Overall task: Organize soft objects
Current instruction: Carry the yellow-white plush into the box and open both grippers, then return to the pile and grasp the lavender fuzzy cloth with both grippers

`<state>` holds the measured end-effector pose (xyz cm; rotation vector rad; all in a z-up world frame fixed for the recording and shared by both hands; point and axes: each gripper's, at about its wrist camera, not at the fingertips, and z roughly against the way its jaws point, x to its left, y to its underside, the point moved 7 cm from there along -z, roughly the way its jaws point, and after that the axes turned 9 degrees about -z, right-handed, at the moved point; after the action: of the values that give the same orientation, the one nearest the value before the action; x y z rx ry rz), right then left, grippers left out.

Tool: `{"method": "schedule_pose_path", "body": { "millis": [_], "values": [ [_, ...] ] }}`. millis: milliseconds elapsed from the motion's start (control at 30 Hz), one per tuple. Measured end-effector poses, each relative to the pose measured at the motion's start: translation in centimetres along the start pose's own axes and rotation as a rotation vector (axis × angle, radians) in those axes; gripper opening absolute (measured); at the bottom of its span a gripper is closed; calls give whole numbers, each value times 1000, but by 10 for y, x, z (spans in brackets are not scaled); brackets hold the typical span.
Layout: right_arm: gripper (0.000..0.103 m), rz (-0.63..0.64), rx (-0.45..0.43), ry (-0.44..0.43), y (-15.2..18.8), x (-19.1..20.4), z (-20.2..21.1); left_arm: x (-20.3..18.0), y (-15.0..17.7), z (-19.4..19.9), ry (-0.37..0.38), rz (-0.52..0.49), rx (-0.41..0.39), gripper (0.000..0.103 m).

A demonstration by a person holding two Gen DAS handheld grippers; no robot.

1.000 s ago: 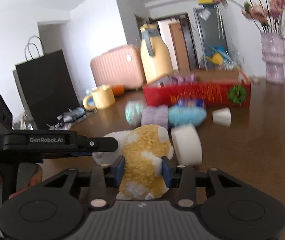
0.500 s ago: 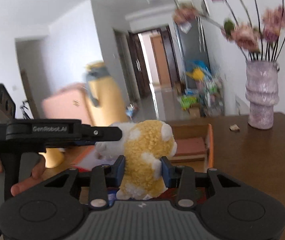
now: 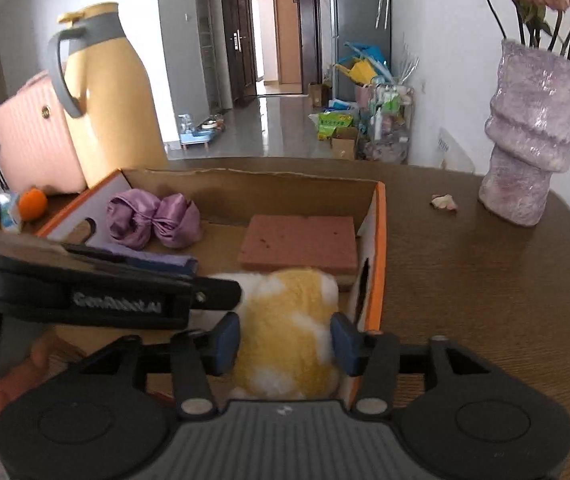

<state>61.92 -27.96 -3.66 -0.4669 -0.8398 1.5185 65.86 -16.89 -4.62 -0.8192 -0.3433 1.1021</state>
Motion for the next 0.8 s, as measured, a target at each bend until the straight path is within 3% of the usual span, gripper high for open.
{"method": "schedule_pose_path", "body": {
  "millis": [67, 167, 233, 300, 400, 533, 700, 800],
  "values": [
    [52, -12, -5, 7, -1, -1, 8, 3, -3, 11, -28, -8, -16, 53],
    [63, -49, -52, -27, -15, -10, 32, 5, -10, 45, -67, -17, -58, 60],
    [67, -58, -106, -26, -24, -12, 58, 7, -14, 76, -97, -40, -103, 73],
    [71, -65, -157, -27, -31, -12, 89, 7, -12, 110, -120, -71, -163, 80],
    [79, -71, -215, -43, -32, -9, 136, 9, 0, 163, -185, -130, -213, 82],
    [79, -34, -252, -51, -21, 4, 181, 14, 19, 226, -256, -152, -260, 85],
    [79, -29, -274, -80, -10, 28, 220, 13, 38, 276, -289, -134, -284, 86],
    [82, -11, -309, -99, 5, 45, 242, 10, 60, 303, -306, -130, -322, 91]
  ]
}}
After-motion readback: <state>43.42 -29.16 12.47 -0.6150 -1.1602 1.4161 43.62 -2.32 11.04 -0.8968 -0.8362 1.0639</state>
